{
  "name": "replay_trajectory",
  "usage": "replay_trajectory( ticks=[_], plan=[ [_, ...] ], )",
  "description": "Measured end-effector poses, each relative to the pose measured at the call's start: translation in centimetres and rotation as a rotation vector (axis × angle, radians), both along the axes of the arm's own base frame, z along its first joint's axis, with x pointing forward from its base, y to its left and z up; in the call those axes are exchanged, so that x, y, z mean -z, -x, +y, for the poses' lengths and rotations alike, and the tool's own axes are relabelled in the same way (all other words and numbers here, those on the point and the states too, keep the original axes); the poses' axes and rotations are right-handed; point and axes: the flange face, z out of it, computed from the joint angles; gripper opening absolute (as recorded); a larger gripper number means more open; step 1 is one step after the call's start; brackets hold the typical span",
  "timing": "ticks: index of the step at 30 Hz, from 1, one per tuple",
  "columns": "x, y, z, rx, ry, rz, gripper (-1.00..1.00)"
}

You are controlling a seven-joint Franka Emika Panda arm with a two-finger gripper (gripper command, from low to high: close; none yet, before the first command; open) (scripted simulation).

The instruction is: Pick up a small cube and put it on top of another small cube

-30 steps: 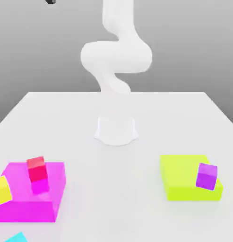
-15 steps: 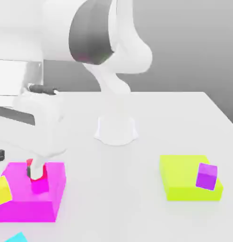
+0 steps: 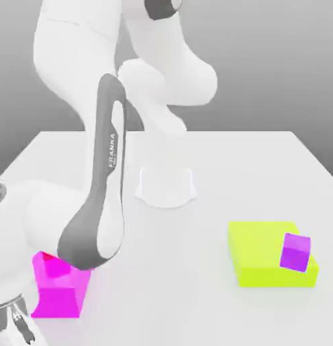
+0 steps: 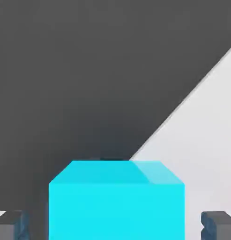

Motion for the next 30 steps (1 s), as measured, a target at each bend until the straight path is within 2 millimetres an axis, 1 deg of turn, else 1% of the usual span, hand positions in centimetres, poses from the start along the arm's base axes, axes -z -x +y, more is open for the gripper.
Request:
replay_trajectory(
  ticks=[2,3,4,5,7,8,9,12,16,21,23,27,28,30],
  plan=[
    [0.0,0.0,0.0,0.0,0.0,-0.001,-1.0],
    [0.6,0.0,0.0,0.0,0.0,0.0,-1.0],
    [0.1,0.0,0.0,0.001,0.0,0.0,-1.0],
    [-0.9,0.0,0.0,0.001,0.0,0.0,-1.0],
    [-3.7,0.0,0.0,0.001,-0.001,0.0,-1.0],
    [-5.1,0.2,-0.1,0.0,0.0,0.0,-1.0],
    [-6.3,0.8,-0.2,-0.003,0.001,0.001,-1.0],
    [-9.2,3.3,-0.8,-0.016,0.007,0.004,-1.0],
    [-12.5,7.1,-1.3,-0.032,0.012,0.006,-1.0],
    [-15.7,12.5,-1.7,-0.043,0.011,0.006,-1.0],
    [-16.8,14.5,-1.5,-0.053,0.008,0.005,-1.0],
    [-18.3,18.5,-0.5,-0.079,0.0,0.001,-1.0],
    [-18.1,19.3,-0.3,-0.083,-0.001,0.0,-1.0],
    [-16.2,19.7,-0.3,-0.087,-0.003,-0.001,-1.0]
  ],
)
